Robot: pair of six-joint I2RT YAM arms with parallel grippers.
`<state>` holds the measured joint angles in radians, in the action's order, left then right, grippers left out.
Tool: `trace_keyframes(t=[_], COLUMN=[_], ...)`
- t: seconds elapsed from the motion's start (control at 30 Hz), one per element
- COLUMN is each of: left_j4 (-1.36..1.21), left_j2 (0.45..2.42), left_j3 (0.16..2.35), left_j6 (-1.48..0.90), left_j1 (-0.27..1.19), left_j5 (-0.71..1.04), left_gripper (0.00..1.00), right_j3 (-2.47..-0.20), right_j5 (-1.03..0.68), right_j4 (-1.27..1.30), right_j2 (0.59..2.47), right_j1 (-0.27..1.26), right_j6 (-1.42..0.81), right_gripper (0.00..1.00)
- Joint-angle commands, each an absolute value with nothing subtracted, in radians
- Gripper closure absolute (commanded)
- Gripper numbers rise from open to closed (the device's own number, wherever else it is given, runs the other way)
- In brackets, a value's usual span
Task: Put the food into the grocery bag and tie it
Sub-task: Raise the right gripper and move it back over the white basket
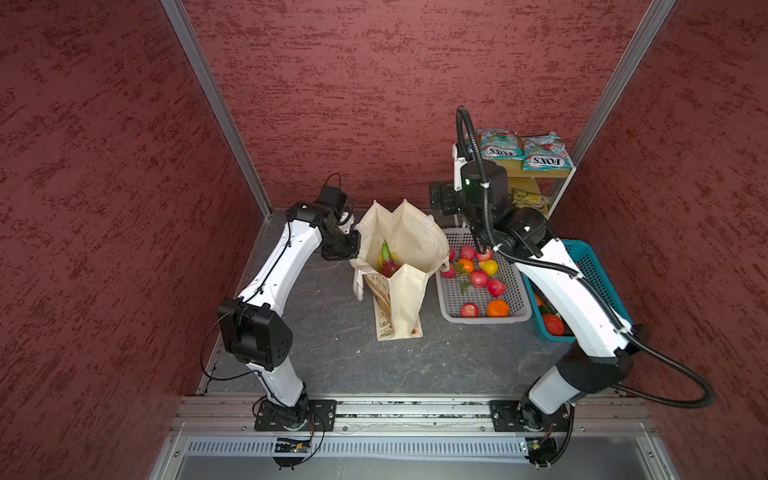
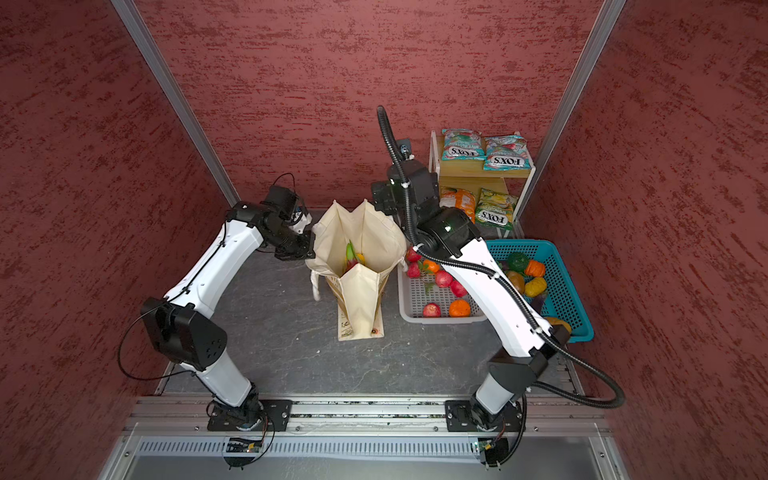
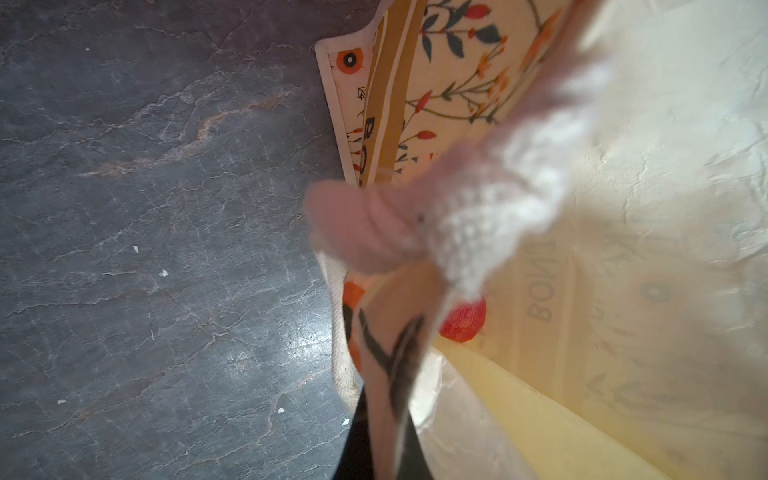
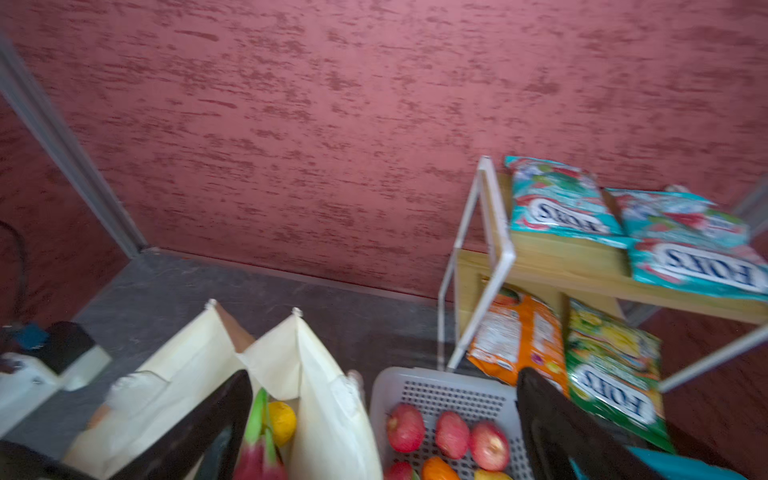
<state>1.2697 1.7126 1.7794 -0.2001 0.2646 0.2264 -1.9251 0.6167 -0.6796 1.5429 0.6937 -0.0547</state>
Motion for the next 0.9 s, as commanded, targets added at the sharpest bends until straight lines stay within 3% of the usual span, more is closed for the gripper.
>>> trace_keyframes(t=[0.0, 0.23, 0.43, 0.87], left_j4=[1.260, 1.278, 1.282, 1.284], left_j2=[1.696, 1.713, 1.718, 1.712], left_j3=[1.773, 1.798, 1.793, 1.792], left_j6=[-0.174, -0.152, -0.143, -0.139], left_j1=[0.259, 0.248, 0.236, 0.232], left_j5=[0.230, 0.233, 0.244, 0.242], left_gripper=[1.00, 1.00, 1.00, 1.00], right_j3=[-1.705, -1.443, -1.260, -1.132], right_j5=[0.781, 0.785, 0.677, 0.396], right_j4=[-0.472, -0.618, -0.738, -0.867], right_j2=[1.422, 1.243, 1.155, 1.231], right_j1=[0.695, 0.623, 0.537, 0.456], right_j6=[-0.037, -0.307, -0.544, -0.794], right_gripper=[0.02, 0.09, 0.11, 0.15])
